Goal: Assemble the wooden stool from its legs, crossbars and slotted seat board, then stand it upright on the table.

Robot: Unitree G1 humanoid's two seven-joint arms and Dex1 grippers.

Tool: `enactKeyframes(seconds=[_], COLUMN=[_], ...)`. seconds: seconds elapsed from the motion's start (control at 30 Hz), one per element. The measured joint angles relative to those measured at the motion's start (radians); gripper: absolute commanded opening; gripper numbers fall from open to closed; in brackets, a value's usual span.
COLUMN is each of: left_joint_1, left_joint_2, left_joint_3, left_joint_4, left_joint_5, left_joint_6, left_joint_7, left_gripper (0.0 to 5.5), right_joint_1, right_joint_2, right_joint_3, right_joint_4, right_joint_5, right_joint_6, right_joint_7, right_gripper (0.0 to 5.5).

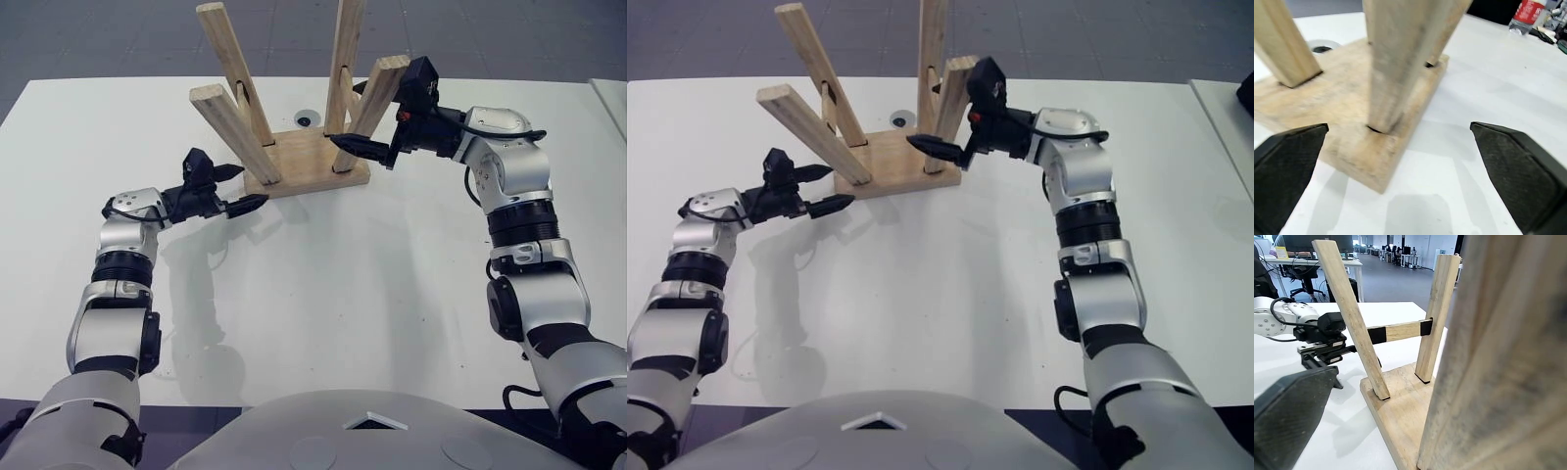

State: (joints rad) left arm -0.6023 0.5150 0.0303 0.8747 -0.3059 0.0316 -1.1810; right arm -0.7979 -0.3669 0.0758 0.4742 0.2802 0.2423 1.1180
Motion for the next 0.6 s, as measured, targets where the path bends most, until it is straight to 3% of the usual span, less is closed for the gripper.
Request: enactKeyframes(seconds=[0.27,0.6], left_joint_1=[-0.085,-0.097], left_joint_2=[-0.069,-0.026], left_joint_3=[0.008,-0.027], left_joint_4=[0.090,0.091], left_joint_5=[0.003,0.028], left_joint_6=[-0.032,0.065], left_joint_7=[-0.075,-0.275], left_gripper=[5.40,5.40], right_joint_1=[0.001,0.021], right_joint_2=[-0.034,-0.144], right_joint_3=[0.020,0.048], right_joint_4=[-0.052,-0.214], right_joint_5=[0.023,0.137], right_joint_6=[0.059,0.312], right_joint_7=[0.138,0.314], right_gripper=[4.20,2.68])
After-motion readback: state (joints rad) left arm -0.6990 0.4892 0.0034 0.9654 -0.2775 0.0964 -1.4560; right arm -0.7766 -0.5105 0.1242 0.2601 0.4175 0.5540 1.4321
